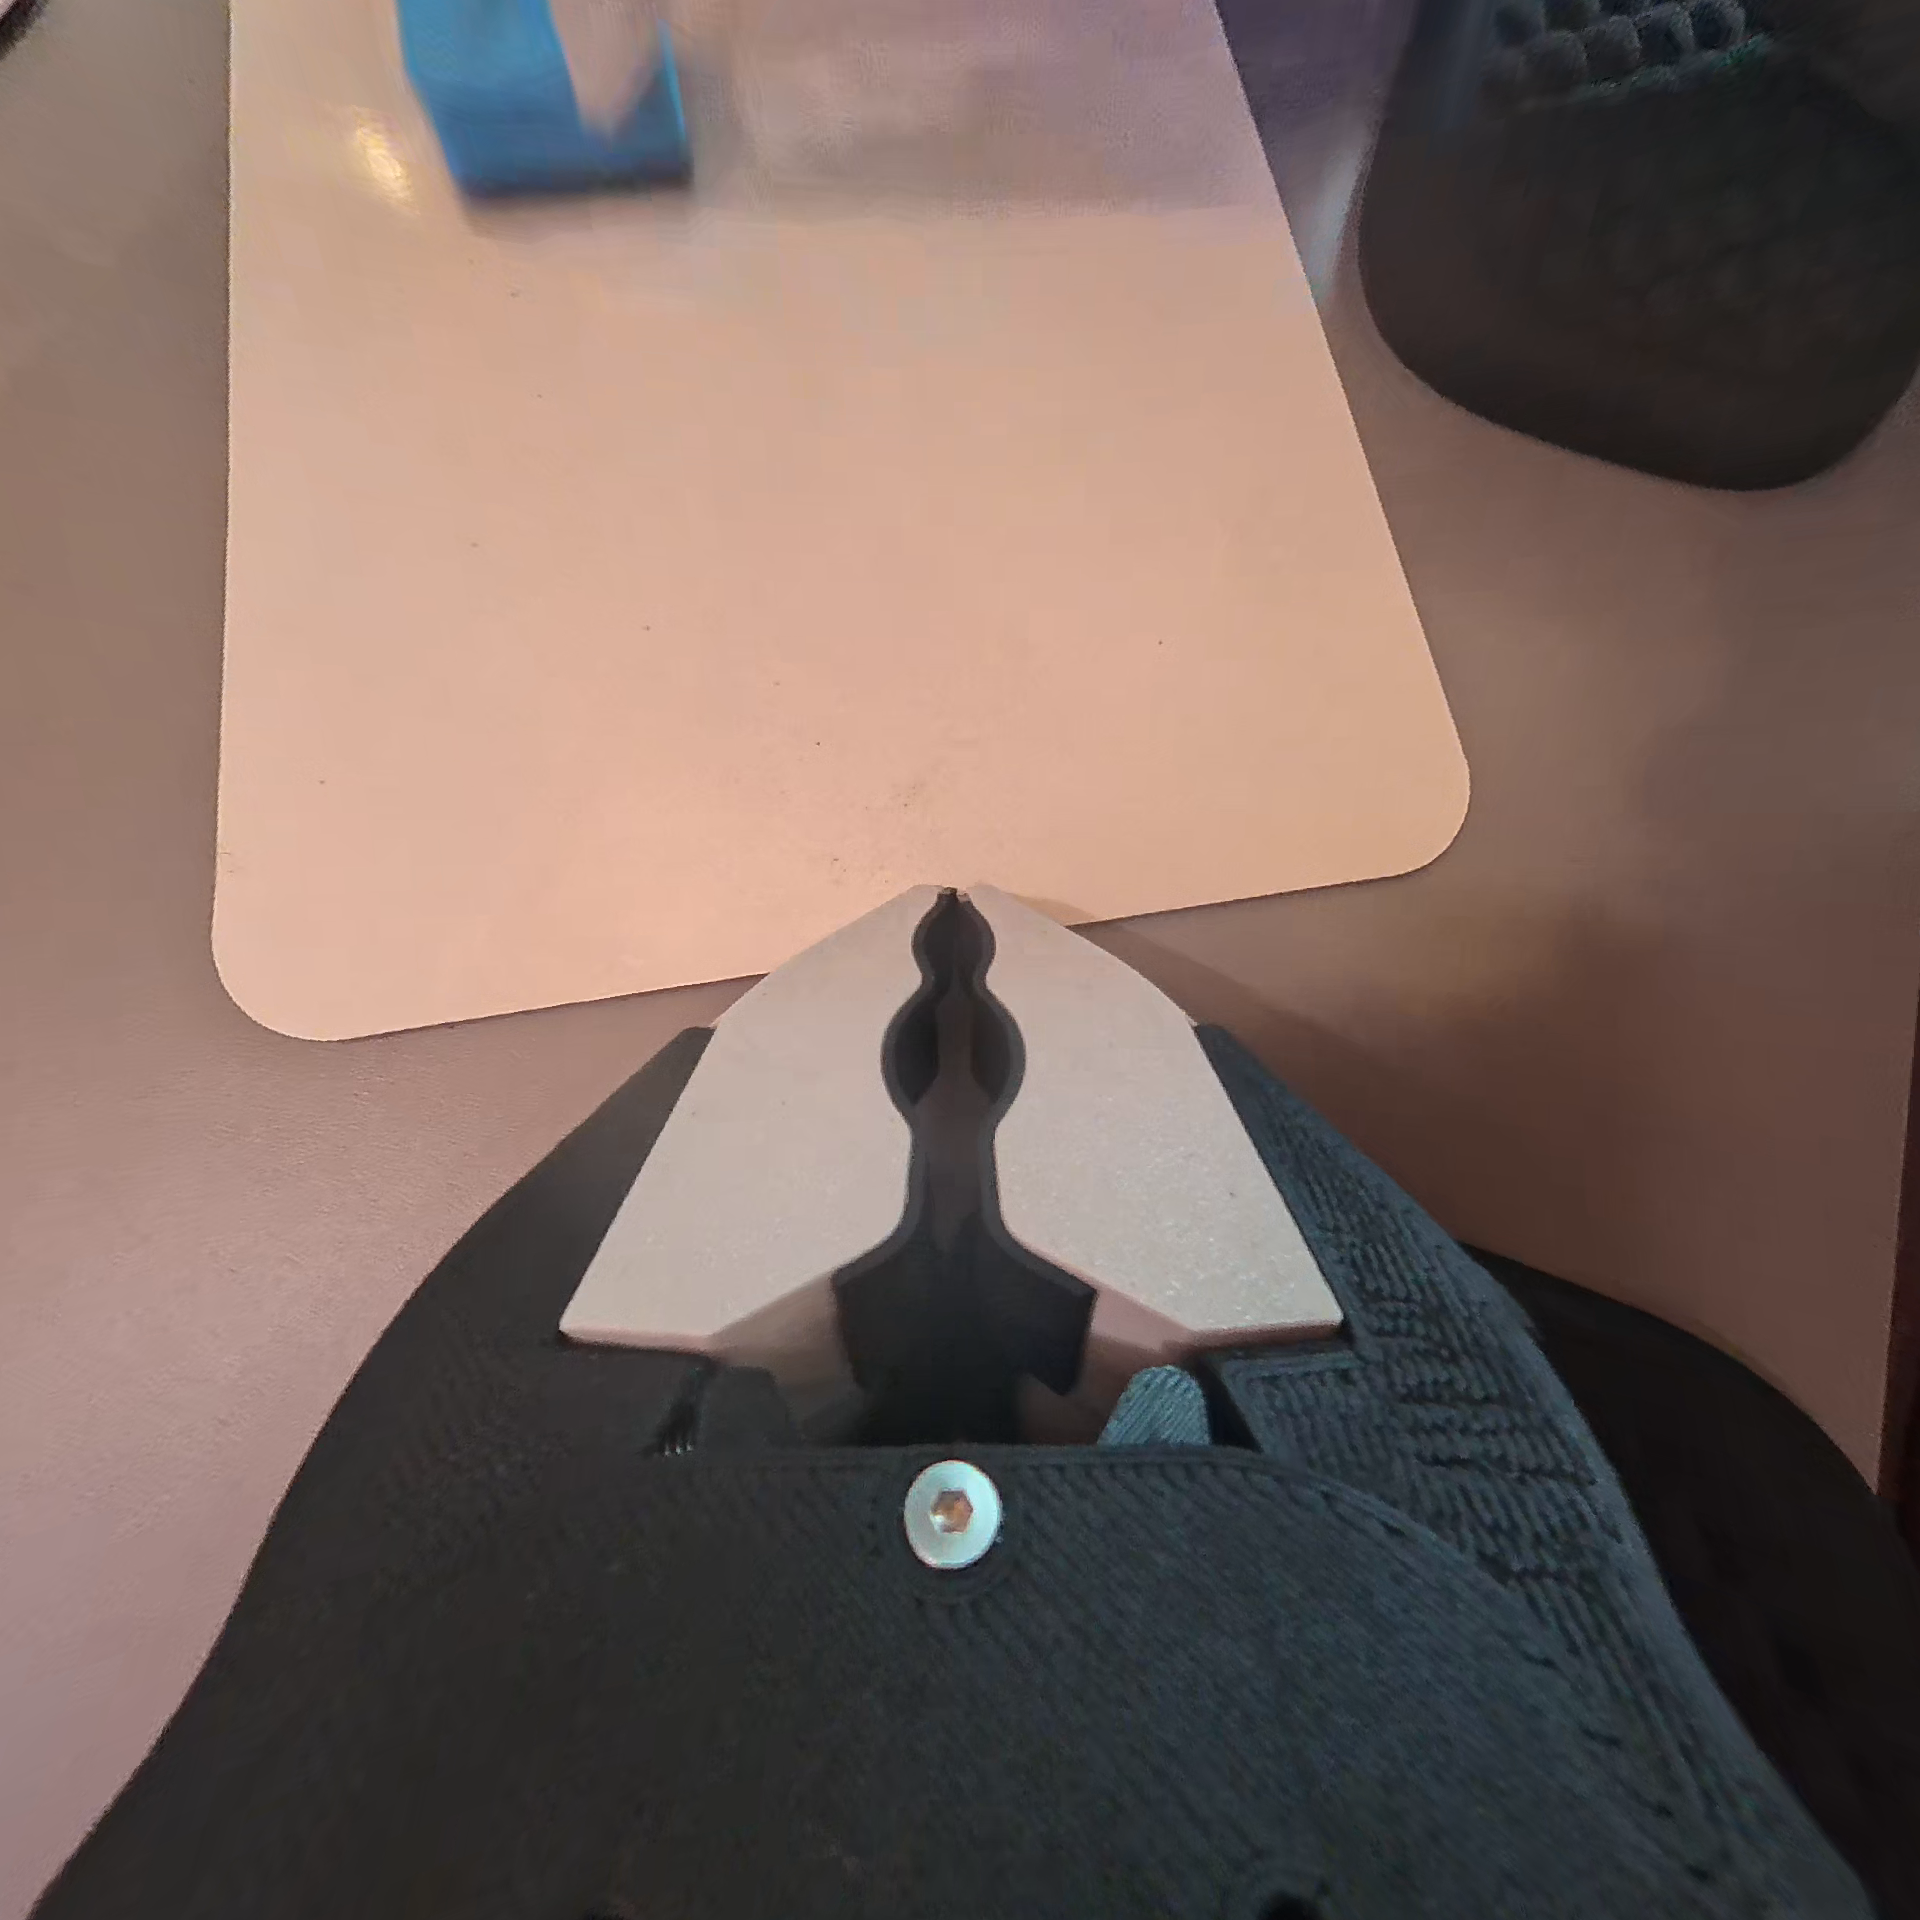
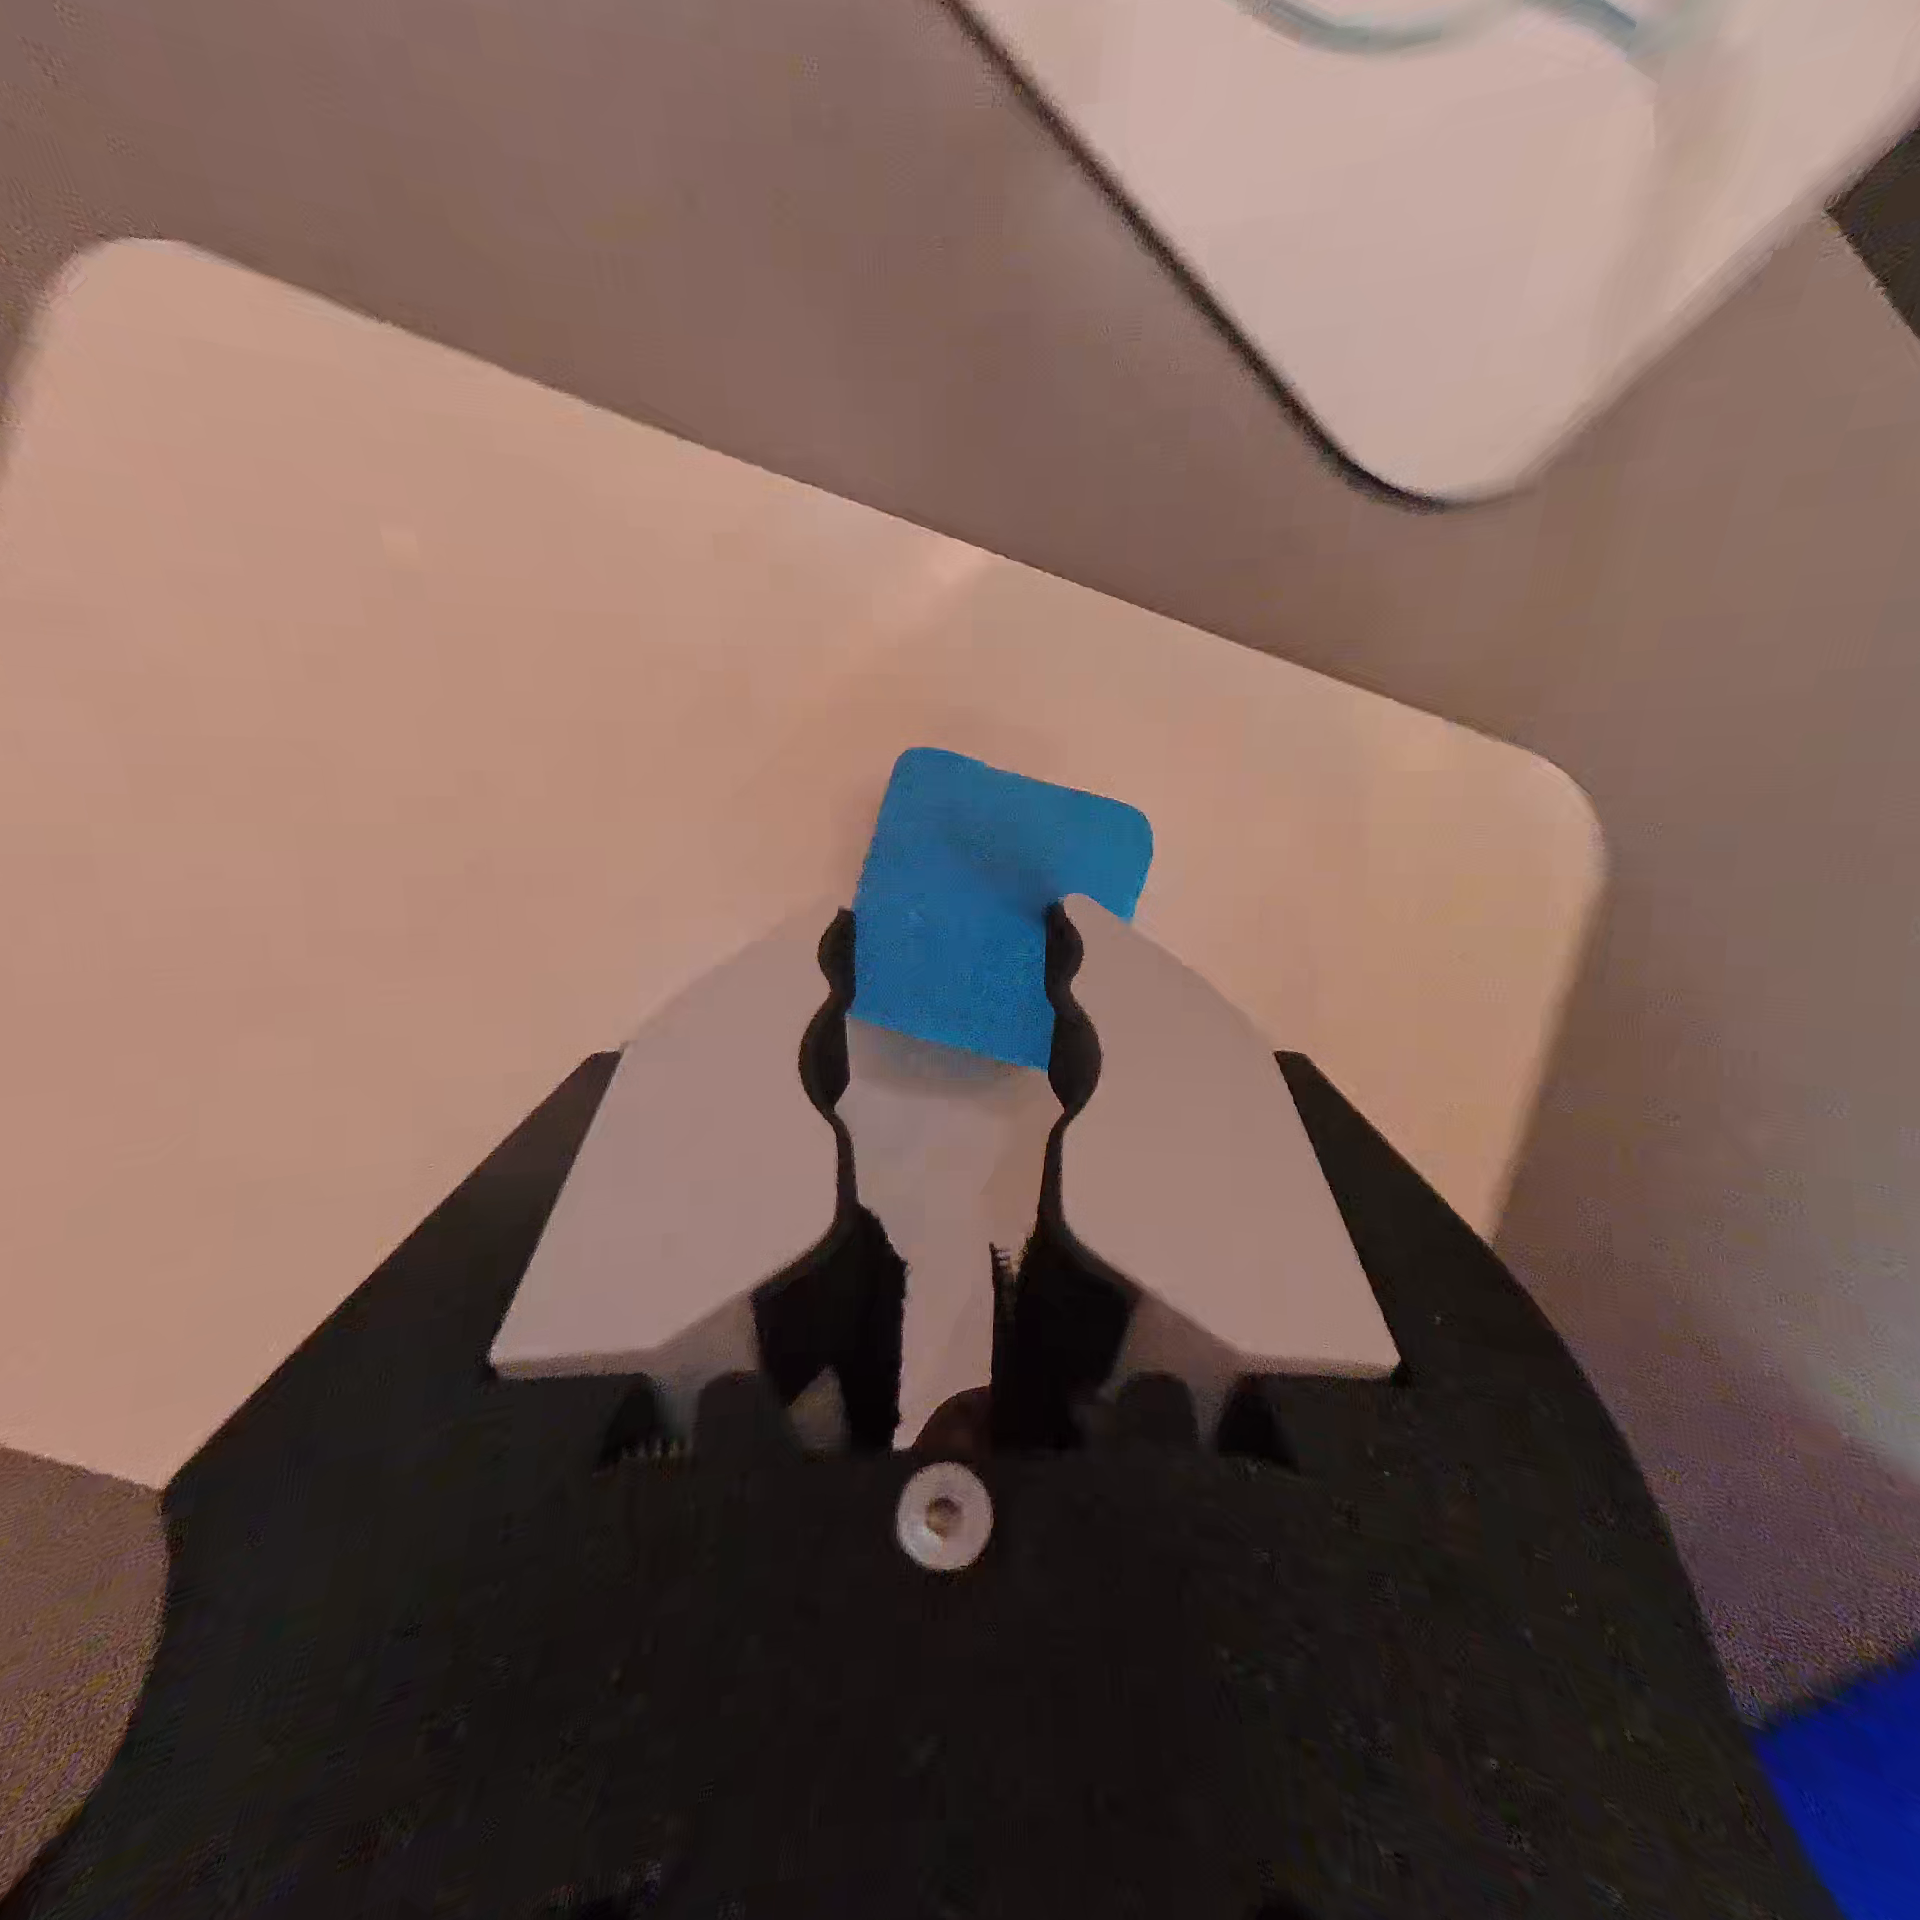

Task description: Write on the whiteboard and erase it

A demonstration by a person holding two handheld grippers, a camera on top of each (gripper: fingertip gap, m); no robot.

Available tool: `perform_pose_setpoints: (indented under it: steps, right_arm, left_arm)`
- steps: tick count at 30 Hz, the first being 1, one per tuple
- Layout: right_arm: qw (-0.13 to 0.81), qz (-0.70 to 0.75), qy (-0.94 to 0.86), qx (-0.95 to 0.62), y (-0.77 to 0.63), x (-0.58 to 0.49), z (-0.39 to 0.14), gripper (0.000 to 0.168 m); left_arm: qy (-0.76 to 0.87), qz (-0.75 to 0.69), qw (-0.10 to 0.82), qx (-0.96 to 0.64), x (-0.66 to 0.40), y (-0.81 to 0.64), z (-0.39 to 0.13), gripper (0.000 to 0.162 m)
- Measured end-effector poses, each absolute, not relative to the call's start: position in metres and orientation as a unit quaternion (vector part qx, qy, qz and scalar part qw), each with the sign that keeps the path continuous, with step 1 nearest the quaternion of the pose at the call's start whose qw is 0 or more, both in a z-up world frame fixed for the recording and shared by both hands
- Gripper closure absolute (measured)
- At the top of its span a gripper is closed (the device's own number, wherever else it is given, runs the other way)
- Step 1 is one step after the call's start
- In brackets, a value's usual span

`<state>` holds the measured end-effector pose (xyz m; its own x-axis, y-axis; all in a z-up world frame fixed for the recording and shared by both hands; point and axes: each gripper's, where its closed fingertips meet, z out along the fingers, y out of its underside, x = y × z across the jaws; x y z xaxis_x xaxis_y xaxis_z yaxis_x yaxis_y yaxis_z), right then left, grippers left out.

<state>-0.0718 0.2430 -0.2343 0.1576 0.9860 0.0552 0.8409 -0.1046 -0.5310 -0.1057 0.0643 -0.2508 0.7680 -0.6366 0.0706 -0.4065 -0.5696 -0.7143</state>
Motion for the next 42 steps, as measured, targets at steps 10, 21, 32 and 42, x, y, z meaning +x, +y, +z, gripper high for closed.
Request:
perform_pose_setpoints:
  steps: [10,21,32,42]
  right_arm:
    - [0.259,0.083,-0.584,-0.765,0.291,-0.071,-0.235,0.141]
    - [0.246,0.139,-0.710,-0.645,0.190,-0.143,-0.235,0.138]
    - [0.207,0.226,-0.716,-0.627,0.117,-0.098,-0.232,0.140]
    - [0.226,0.043,-0.517,-0.825,0.276,0.051,-0.236,0.140]
  left_arm:
    - [0.301,-0.163,0.355,-0.870,-0.106,0.064,-0.251,0.160]
    - [0.299,-0.166,0.355,-0.870,-0.106,0.064,-0.251,0.160]
    - [0.301,-0.166,0.356,-0.869,-0.105,0.065,-0.251,0.160]
    - [0.301,-0.169,0.355,-0.869,-0.105,0.065,-0.250,0.161]
